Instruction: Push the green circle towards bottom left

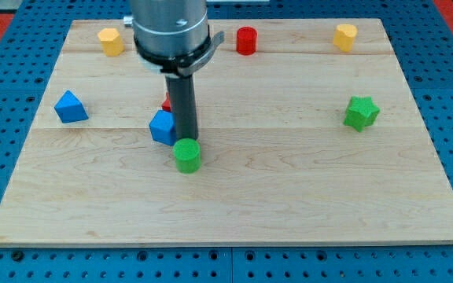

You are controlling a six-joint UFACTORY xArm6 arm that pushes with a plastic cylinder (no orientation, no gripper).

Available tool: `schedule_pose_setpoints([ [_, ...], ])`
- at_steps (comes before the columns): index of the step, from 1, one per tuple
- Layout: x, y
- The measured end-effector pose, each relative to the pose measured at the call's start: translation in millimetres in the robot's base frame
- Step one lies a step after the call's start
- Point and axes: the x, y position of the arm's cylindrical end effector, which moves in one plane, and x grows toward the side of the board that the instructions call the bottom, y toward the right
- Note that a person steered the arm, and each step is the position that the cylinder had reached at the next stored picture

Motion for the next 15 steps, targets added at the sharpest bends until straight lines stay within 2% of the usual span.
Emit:
schedule_pose_setpoints([
  [2, 35, -2],
  [5, 43, 32],
  [6, 65, 29],
  [8, 97, -21],
  [14, 99, -50],
  [15, 80, 17],
])
